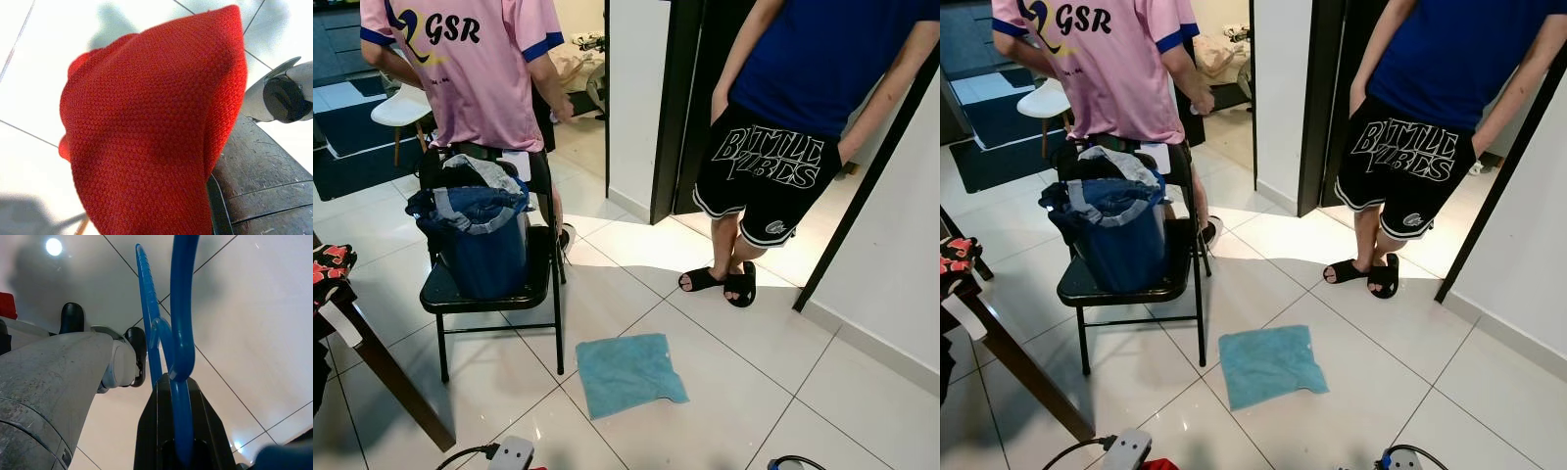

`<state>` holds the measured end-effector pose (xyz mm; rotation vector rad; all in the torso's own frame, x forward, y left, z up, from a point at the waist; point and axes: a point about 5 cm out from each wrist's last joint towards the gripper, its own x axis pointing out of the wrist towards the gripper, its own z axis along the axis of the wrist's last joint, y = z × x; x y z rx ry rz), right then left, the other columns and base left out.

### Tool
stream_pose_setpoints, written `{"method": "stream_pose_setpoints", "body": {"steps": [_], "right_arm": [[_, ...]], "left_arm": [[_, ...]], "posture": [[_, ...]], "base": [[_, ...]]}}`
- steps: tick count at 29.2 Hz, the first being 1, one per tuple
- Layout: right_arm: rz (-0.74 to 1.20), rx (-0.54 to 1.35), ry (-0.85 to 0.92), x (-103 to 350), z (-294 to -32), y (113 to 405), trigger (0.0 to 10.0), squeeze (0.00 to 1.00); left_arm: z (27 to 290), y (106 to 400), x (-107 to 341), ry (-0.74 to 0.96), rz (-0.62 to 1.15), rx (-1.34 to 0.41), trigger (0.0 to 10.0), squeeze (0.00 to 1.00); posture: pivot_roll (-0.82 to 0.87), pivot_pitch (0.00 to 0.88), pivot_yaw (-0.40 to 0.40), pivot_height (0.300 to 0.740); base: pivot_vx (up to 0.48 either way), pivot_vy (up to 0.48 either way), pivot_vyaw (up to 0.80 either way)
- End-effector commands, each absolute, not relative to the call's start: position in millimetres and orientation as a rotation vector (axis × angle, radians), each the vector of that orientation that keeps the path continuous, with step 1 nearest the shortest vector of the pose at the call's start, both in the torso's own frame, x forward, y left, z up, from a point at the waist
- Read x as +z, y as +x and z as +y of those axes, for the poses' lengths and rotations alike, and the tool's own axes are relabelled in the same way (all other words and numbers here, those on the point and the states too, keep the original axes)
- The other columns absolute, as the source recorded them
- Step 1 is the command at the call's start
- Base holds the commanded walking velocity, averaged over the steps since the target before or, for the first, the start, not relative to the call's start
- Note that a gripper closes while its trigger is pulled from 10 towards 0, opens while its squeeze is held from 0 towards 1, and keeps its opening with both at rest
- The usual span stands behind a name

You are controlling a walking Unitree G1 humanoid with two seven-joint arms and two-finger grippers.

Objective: Hang hanger

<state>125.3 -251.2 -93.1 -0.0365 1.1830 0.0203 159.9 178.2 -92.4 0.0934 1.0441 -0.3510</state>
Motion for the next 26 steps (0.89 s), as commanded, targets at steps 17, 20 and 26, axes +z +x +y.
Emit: {"method": "stream_pose_setpoints", "body": {"steps": [17,20,26], "right_arm": [[1.131,-0.062,0.050,-94,-247,127,10.0,0.00],[1.131,-0.064,0.051,-94,-247,127,10.0,0.00],[1.130,-0.065,0.051,-94,-248,127,10.0,0.00]], "left_arm": [[182,174,-82,0.148,0.898,-0.413,10.0,0.00],[181,176,-80,0.122,0.852,-0.407,10.0,0.00],[175,182,-71,0.005,0.707,-0.413,10.0,0.00]], "posture": [[-0.06,0.000,0.004,0.740],[-0.06,0.000,-0.001,0.740],[-0.05,0.000,-0.001,0.740]], "base": [[0.000,0.000,0.00],[0.000,0.000,0.00],[0.000,0.000,0.00]]}}
